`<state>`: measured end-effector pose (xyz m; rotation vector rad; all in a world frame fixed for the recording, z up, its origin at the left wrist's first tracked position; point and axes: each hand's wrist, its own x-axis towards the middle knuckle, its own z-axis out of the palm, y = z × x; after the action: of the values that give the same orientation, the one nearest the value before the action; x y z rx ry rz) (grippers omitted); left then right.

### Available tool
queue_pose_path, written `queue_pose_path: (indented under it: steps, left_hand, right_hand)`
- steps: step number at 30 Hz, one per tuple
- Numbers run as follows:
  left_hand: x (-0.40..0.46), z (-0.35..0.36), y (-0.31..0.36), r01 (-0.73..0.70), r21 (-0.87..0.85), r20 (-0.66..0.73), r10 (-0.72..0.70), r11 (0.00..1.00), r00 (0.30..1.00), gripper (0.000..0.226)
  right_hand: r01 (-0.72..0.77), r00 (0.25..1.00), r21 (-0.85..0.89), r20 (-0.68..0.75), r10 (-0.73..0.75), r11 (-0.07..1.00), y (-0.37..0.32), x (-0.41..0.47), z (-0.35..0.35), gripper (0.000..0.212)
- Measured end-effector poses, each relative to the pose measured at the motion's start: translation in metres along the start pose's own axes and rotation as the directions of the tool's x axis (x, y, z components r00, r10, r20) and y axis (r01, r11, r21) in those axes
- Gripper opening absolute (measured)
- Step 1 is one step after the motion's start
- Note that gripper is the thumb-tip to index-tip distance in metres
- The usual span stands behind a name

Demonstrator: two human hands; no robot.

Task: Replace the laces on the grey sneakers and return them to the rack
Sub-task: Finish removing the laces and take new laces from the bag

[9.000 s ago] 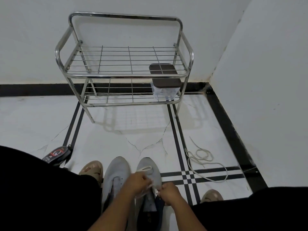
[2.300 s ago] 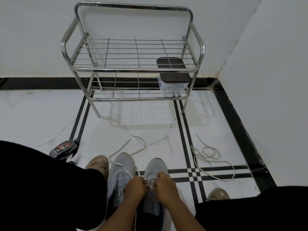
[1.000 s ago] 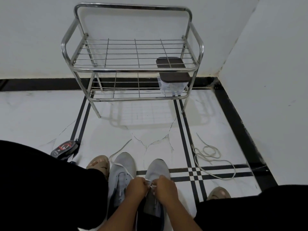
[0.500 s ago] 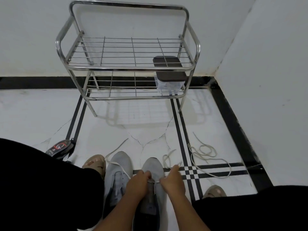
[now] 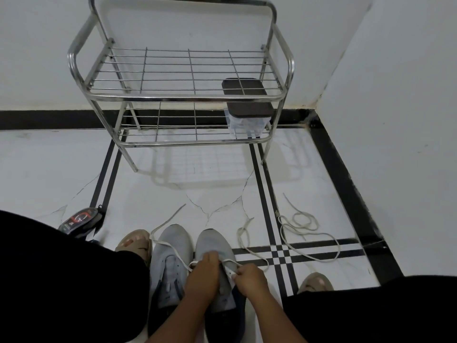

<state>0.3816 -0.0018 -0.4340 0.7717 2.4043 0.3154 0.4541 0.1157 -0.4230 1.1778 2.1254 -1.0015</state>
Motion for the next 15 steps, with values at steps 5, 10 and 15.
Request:
queue_pose_path:
  steps: [5, 10, 15]
  left_hand:
    - [0.002, -0.004, 0.004, -0.009, 0.090, 0.016, 0.008, 0.996, 1.000, 0.030]
    - [0.013, -0.013, 0.013, 0.156, -0.098, 0.127, -0.143, 0.983, 0.982, 0.022]
    - [0.032, -0.033, 0.005, 0.651, -0.571, 0.511, -0.404, 0.500, 0.759, 0.029]
  right_hand:
    - [-0.017, 1.000, 0.069, -0.004, 0.018, 0.997, 0.000, 0.001, 0.002, 0.025]
    - [-0.057, 0.998, 0.098, 0.005, 0.057, 0.994, 0.003, 0.001, 0.001, 0.026]
    - [-0.067, 0.998, 0.076, -0.009, 0.068, 0.995, 0.008, 0.005, -0.003, 0.027]
